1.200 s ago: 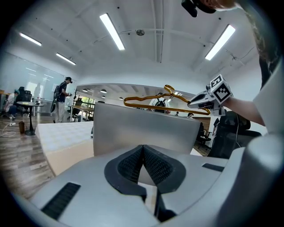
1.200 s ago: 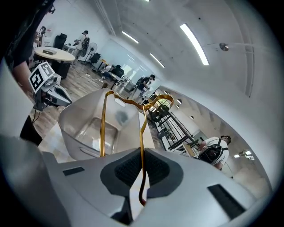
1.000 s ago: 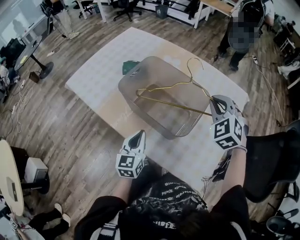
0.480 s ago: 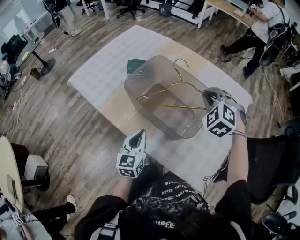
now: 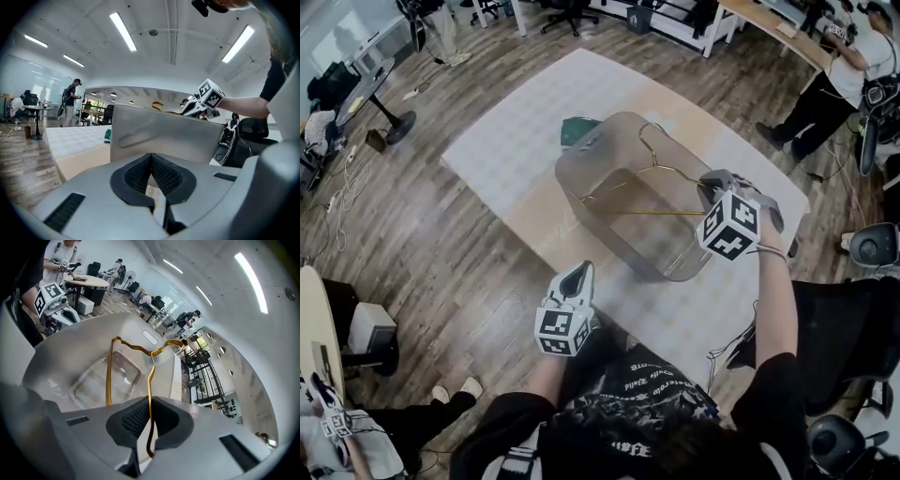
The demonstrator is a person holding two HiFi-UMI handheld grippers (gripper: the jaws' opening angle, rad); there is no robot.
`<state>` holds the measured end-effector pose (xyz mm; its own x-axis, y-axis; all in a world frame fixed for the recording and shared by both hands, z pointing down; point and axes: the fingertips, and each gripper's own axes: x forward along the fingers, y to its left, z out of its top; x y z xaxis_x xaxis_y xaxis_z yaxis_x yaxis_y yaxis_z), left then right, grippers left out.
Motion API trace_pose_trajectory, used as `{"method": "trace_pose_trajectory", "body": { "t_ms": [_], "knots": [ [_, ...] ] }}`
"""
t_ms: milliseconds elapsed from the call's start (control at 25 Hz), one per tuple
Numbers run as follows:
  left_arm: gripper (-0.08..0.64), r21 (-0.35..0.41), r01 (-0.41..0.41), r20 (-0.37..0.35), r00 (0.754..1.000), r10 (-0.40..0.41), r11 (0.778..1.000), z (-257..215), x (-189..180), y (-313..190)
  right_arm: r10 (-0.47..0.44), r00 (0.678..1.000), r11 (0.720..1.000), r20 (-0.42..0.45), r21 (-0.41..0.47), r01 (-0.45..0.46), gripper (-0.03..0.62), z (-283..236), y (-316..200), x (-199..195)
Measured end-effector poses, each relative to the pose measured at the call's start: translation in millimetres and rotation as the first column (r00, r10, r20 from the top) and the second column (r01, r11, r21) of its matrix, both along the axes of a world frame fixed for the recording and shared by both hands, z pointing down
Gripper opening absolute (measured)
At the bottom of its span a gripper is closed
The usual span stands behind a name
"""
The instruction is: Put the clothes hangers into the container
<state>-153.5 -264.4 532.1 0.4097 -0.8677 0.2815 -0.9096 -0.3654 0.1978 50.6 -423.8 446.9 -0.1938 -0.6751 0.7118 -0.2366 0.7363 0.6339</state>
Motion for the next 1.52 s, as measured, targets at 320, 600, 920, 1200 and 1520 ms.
{"method": "trace_pose_trajectory", "body": {
  "t_ms": [320,600,920,1200,1520],
  "knots": [
    [0.02,-0.022,0.008,0.002,1.0,-0.008,1.0,10.6,-4.4,0.0,-0.034,0.999,0.999,-0.024,-0.031,0.033,0.02,16.1,-15.2,-18.4],
    [0.02,-0.038,0.016,0.012,1.0,-0.016,0.999,15.0,-9.5,3.6,-0.048,0.998,0.997,-0.039,-0.069,0.046,0.021,33.2,-20.7,-28.3],
    [0.02,-0.046,0.015,0.023,1.0,-0.014,0.999,21.3,-12.0,3.5,-0.058,0.996,0.993,-0.062,-0.109,0.051,0.025,57.8,-24.7,-37.6],
    [0.02,-0.045,0.012,0.036,0.999,-0.01,0.999,16.5,-13.8,7.1,-0.065,0.995,0.99,-0.076,-0.128,0.055,0.029,64.7,-24.3,-44.4],
    [0.02,-0.043,0.011,0.041,0.999,-0.009,0.999,18.1,-16.4,8.2,-0.053,0.996,0.991,-0.073,-0.126,0.044,0.028,68.1,-31.1,-47.5]
  ]
}}
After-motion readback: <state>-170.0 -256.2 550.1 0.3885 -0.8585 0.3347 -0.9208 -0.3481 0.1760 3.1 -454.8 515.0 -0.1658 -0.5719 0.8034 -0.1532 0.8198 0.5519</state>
